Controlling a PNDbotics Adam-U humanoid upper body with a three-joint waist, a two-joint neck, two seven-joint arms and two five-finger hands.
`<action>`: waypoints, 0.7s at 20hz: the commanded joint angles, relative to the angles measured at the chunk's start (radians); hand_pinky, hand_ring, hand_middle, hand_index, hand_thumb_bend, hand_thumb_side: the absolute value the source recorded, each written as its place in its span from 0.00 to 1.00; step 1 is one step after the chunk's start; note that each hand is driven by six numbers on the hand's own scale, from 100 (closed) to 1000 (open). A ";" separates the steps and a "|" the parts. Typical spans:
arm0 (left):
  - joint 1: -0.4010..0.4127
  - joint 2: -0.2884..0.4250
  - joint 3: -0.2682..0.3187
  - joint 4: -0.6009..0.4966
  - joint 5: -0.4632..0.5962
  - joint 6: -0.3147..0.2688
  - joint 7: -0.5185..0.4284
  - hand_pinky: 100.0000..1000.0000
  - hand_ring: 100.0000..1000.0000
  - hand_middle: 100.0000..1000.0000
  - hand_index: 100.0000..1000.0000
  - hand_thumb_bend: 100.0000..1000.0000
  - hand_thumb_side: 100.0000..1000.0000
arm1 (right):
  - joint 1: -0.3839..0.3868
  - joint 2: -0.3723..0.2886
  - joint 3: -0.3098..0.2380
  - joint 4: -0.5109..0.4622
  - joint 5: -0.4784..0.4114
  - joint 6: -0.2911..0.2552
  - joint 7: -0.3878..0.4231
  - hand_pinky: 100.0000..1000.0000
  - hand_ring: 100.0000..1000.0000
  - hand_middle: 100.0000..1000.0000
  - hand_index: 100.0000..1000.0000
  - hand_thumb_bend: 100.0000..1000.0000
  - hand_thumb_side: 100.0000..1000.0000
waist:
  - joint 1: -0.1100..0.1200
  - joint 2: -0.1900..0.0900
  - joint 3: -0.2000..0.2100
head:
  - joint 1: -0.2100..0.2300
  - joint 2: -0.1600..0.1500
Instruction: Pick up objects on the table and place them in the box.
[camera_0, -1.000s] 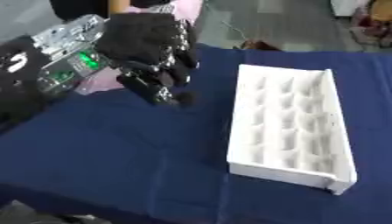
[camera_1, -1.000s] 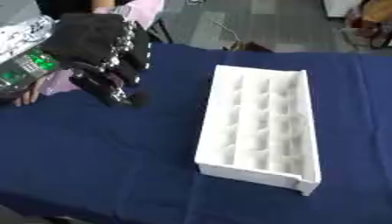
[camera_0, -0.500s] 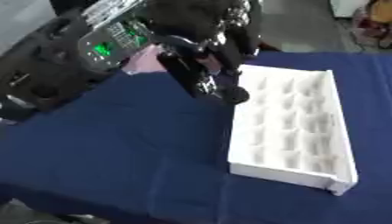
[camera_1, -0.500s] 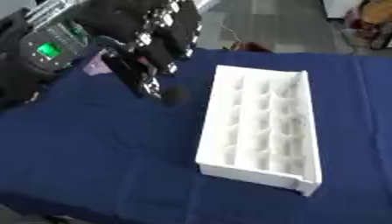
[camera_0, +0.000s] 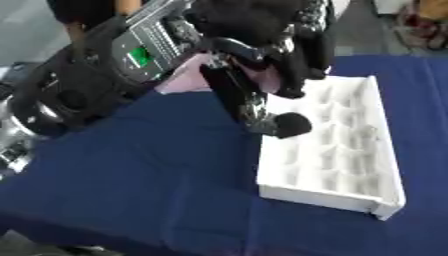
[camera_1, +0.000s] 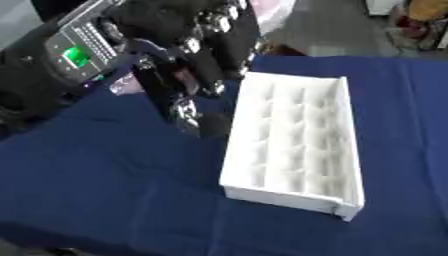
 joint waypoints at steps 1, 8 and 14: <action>-0.037 -0.020 -0.014 -0.012 0.026 -0.027 -0.080 0.00 0.00 0.00 0.00 0.00 0.25 | -0.018 -0.010 0.004 -0.009 -0.007 -0.005 0.006 0.54 0.64 0.78 0.94 0.00 0.73 | -0.008 -0.003 -0.007 | 0.022 -0.001; -0.107 -0.102 -0.051 -0.012 0.002 0.098 -0.103 0.00 0.00 0.00 0.00 0.00 0.30 | -0.053 0.007 0.029 -0.008 -0.026 -0.023 0.026 0.54 0.64 0.78 0.94 0.00 0.74 | -0.020 0.035 -0.069 | 0.078 -0.001; -0.128 -0.142 -0.085 -0.012 -0.036 0.153 -0.104 0.00 0.00 0.00 0.00 0.00 0.30 | -0.075 0.014 0.037 -0.009 -0.036 -0.030 0.035 0.54 0.64 0.78 0.94 0.00 0.74 | -0.018 0.063 -0.104 | 0.098 -0.010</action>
